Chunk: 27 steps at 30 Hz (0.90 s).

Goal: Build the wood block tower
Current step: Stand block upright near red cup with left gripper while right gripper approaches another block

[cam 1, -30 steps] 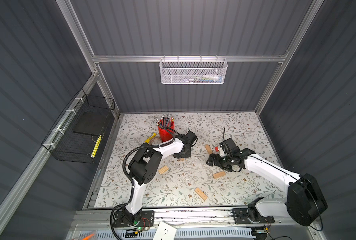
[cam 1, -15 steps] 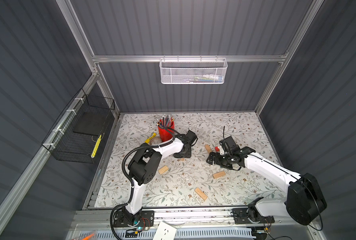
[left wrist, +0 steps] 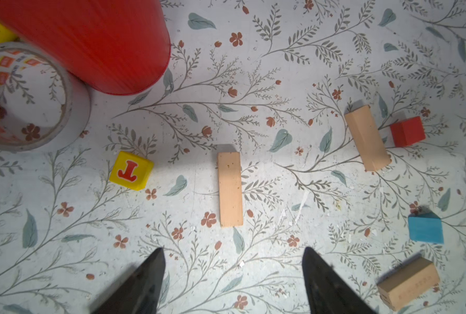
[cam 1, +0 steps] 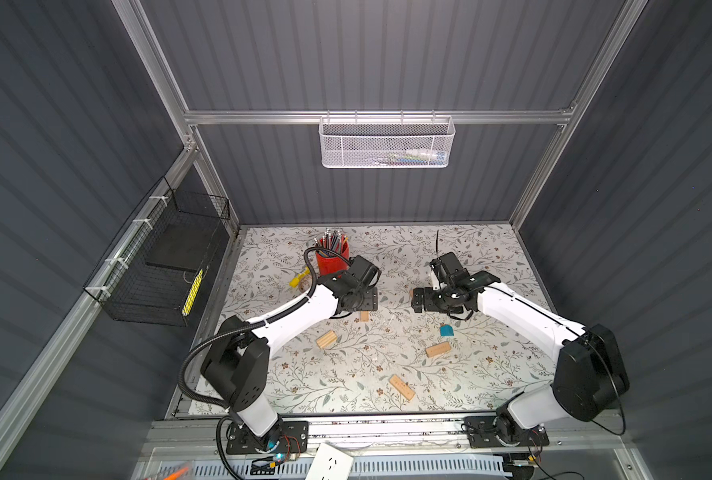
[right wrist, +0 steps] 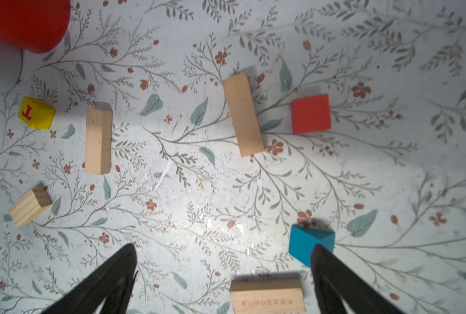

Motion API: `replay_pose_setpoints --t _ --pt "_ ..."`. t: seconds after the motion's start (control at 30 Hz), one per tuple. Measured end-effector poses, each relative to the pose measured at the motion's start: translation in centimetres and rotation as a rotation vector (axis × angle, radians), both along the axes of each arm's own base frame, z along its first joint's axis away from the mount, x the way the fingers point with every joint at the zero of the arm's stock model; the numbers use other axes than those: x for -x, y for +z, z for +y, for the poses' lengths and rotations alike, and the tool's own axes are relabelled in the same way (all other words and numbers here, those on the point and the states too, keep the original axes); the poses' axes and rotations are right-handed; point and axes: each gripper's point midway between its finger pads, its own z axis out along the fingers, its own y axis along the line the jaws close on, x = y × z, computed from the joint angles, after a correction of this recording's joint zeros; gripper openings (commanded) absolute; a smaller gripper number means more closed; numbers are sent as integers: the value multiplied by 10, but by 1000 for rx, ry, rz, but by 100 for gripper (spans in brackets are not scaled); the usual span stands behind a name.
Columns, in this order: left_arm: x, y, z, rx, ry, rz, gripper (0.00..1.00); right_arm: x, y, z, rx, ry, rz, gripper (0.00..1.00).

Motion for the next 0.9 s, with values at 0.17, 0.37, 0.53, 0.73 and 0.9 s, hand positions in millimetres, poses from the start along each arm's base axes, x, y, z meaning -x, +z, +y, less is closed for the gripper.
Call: replay_pose_setpoints --t 0.17,0.37,0.53,0.73,0.9 --pt "12 4 10 32 -19 -46 99 -26 -11 8 66 43 7 88" --pt "19 5 15 61 -25 -71 99 -44 -32 12 133 88 33 71" --pt "20 4 17 72 -20 -88 100 -57 -48 14 170 113 56 60" --pt "18 10 18 83 -2 -105 100 -62 -69 10 196 110 98 57" --pt "17 12 19 95 17 -113 100 -65 -82 7 210 105 129 50"
